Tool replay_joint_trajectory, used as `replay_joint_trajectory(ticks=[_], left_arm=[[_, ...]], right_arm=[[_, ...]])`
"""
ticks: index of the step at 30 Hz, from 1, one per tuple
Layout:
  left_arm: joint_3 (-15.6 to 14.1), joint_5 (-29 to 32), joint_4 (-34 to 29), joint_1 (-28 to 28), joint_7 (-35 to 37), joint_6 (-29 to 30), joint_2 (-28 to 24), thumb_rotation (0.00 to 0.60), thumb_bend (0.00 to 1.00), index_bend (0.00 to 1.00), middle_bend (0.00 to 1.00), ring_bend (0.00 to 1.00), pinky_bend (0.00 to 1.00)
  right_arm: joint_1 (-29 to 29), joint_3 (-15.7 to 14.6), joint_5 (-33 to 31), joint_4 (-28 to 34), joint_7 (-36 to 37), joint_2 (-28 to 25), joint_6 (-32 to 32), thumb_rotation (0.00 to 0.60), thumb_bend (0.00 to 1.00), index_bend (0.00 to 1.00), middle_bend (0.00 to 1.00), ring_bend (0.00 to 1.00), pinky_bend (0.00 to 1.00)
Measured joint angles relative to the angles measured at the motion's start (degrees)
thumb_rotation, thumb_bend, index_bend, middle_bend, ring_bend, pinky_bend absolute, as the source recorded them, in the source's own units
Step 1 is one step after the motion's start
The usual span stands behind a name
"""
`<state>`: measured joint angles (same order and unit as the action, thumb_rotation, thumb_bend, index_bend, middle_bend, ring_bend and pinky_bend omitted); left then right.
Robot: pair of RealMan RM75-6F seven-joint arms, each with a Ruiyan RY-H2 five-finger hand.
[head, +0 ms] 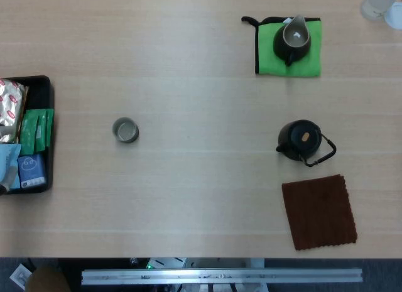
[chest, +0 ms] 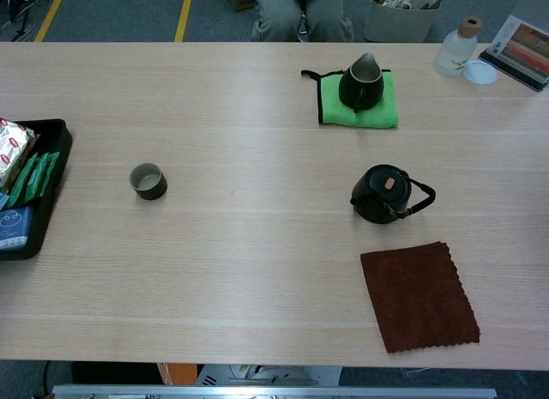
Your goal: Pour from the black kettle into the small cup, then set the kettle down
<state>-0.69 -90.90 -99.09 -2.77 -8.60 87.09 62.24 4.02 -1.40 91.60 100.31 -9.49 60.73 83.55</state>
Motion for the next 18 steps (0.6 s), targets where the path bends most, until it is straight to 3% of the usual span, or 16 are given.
replay_joint_trajectory(ticks=[12, 18], left_arm=[[-0.1, 0.1, 0.1, 0.0, 0.3, -0.1, -0.3, 0.6, 0.27, 0.26, 0.26, 0.24, 0.18], [-0.3, 0.2, 0.1, 0.0, 0.4, -0.4, -0.3, 0.6, 0.27, 0.26, 0.26, 0.24, 0.18]], right_arm=[[1.2, 0.2, 0.3, 2.0, 1.3, -0.8, -2.2, 0.6, 0.0, 0.22, 0.29, 0.17, 0.08], [3.6, 0.2, 0.1, 5.2, 2.0, -2.1, -6.7, 0.6, 0.0, 0.29, 0.37, 0.28, 0.08]])
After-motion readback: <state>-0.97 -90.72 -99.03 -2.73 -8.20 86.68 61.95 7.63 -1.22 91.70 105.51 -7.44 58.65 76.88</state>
